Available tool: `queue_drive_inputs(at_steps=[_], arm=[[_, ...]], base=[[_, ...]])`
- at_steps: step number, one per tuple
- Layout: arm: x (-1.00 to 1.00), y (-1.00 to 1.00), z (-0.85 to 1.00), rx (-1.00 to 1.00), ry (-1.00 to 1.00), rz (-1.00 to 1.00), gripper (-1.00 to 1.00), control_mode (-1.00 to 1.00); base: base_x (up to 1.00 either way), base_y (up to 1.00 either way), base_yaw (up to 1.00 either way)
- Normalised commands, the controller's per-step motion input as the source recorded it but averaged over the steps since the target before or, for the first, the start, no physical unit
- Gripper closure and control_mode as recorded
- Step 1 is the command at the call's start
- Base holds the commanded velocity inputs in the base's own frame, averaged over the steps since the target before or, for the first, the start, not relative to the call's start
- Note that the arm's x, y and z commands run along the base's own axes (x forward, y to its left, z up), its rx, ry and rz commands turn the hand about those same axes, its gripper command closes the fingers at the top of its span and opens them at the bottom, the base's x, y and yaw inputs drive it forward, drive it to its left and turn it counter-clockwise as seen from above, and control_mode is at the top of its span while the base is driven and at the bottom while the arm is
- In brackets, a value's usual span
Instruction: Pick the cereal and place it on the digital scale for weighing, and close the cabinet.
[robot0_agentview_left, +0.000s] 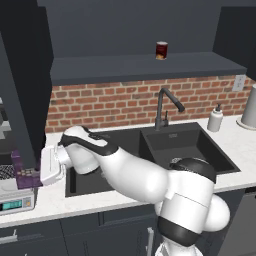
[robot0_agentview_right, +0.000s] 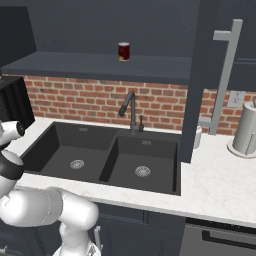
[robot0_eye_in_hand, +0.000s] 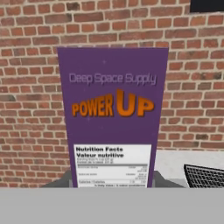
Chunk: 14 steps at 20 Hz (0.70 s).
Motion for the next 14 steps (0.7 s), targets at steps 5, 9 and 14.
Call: queue_drive_inputs(at_steps=[5,9,14], arm=[[0.15,0.18,-0.19,0.00,-0.03,0.00,1.00,-1.00],[0.15,0.15,-0.19,0.00,-0.03,0.00,1.00,-1.00],[0.19,0.14,-0.09,0.00,-0.03,0.00,1.00,-1.00]], base=[[0.00,0.00,0.00],[0.00,0.00,0.00],[0.00,0.00,0.00]])
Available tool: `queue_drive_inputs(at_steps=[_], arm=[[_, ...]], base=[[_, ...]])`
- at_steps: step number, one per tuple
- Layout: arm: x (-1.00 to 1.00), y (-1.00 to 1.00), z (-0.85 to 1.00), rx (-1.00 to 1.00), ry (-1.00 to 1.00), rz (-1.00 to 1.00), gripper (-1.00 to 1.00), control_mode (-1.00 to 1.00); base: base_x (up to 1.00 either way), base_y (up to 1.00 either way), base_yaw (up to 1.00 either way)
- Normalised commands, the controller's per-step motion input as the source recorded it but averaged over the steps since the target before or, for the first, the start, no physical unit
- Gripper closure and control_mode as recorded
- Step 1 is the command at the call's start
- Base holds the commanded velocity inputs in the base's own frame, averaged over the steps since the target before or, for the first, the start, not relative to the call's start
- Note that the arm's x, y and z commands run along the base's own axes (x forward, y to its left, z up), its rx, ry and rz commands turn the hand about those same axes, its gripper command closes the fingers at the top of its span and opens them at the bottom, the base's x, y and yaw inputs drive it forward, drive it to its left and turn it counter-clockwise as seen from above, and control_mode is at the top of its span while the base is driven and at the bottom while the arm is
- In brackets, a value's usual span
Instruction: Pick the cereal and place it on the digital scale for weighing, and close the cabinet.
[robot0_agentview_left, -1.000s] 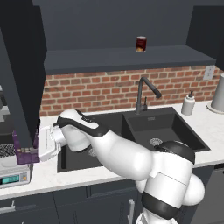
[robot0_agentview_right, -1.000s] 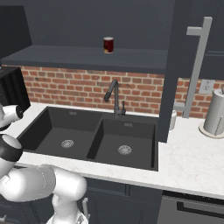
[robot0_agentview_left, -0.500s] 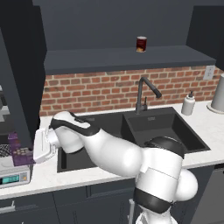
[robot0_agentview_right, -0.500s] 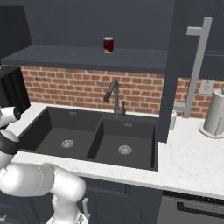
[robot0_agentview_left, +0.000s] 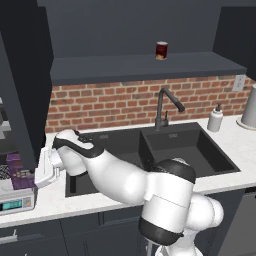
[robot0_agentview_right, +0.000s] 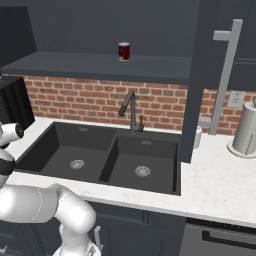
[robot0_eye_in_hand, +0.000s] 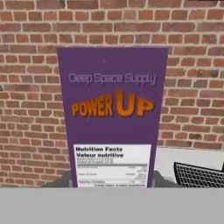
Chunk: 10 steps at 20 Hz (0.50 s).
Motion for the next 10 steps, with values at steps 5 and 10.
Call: queue_drive_inputs(at_steps=[5,10], arm=[[0.25,0.18,-0.09,0.00,-0.01,0.00,1.00,-1.00],[0.21,0.26,-0.17,0.00,0.00,0.00,1.00,-1.00]], base=[[0.00,0.00,0.00],[0.00,0.00,0.00]])
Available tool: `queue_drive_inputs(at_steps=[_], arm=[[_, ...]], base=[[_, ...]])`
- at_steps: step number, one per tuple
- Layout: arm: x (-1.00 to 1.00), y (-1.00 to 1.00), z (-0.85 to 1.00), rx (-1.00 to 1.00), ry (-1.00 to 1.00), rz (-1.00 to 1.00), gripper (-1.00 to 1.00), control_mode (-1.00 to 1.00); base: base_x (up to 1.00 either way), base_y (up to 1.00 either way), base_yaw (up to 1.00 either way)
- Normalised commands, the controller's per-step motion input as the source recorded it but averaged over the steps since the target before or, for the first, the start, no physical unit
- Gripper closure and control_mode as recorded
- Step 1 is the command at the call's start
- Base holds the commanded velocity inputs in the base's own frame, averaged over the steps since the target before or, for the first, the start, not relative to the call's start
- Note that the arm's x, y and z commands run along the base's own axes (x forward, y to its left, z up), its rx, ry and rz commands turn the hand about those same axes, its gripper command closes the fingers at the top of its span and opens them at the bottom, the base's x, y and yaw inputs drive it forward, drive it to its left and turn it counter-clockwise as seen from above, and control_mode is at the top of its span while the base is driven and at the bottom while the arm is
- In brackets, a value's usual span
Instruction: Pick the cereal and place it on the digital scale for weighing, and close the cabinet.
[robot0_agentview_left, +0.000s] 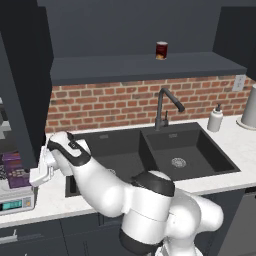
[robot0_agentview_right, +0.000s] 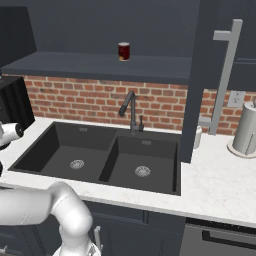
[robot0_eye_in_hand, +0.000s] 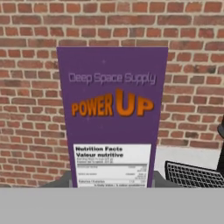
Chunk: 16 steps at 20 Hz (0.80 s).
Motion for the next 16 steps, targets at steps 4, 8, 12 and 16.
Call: queue_drive_inputs(at_steps=[4,8,12,16], arm=[[0.15,0.24,-0.23,0.00,0.00,0.00,1.00,-1.00],[0.16,0.16,-0.20,0.00,0.00,0.00,1.00,-1.00],[0.18,0.16,-0.17,0.00,0.00,0.00,1.00,-1.00],[0.17,0.31,-0.13,0.00,-0.01,0.00,1.00,-1.00]], base=[[0.00,0.00,0.00],[0.00,0.00,0.00],[0.00,0.00,0.00],[0.00,0.00,0.00]])
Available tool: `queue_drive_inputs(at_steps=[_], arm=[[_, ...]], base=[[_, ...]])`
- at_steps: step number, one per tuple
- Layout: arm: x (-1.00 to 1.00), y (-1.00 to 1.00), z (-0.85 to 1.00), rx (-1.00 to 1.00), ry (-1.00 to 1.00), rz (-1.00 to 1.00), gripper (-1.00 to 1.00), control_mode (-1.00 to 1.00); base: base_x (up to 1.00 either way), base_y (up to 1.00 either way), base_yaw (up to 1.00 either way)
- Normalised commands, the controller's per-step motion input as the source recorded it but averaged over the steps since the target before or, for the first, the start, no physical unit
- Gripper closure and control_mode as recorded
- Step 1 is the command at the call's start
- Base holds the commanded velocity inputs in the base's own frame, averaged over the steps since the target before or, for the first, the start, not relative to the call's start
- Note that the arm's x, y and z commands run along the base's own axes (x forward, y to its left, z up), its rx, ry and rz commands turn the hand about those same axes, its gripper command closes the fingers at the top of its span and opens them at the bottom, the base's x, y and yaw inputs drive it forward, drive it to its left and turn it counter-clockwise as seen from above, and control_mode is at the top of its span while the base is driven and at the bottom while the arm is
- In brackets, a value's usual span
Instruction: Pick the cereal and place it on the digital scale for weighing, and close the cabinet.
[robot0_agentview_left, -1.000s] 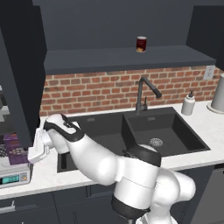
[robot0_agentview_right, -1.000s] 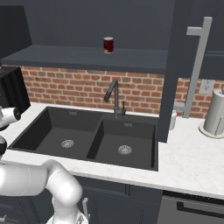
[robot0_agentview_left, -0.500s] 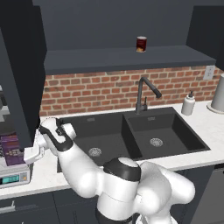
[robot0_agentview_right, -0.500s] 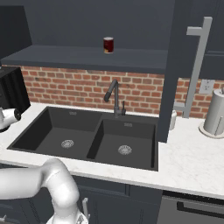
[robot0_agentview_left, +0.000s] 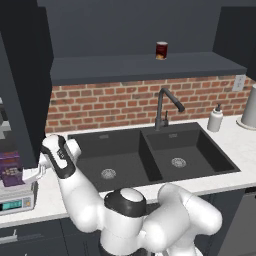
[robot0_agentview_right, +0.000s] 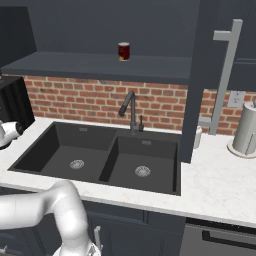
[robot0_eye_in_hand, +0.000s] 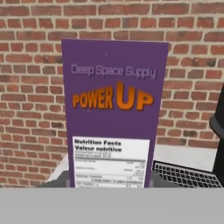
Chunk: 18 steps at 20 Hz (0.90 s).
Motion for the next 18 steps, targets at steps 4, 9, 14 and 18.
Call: queue_drive_inputs(at_steps=[4,9,14,18], arm=[[0.12,0.30,-0.15,0.00,0.00,0.00,1.00,-1.00],[0.01,0.09,-0.14,0.00,0.00,0.00,-1.00,-1.00],[0.00,-0.02,-0.05,0.00,0.00,0.00,-1.00,-1.00],[0.00,-0.07,-0.03,0.00,0.00,0.00,-1.00,-1.00]], base=[[0.00,0.00,0.00],[0.00,0.00,0.00],[0.00,0.00,0.00],[0.00,0.00,0.00]])
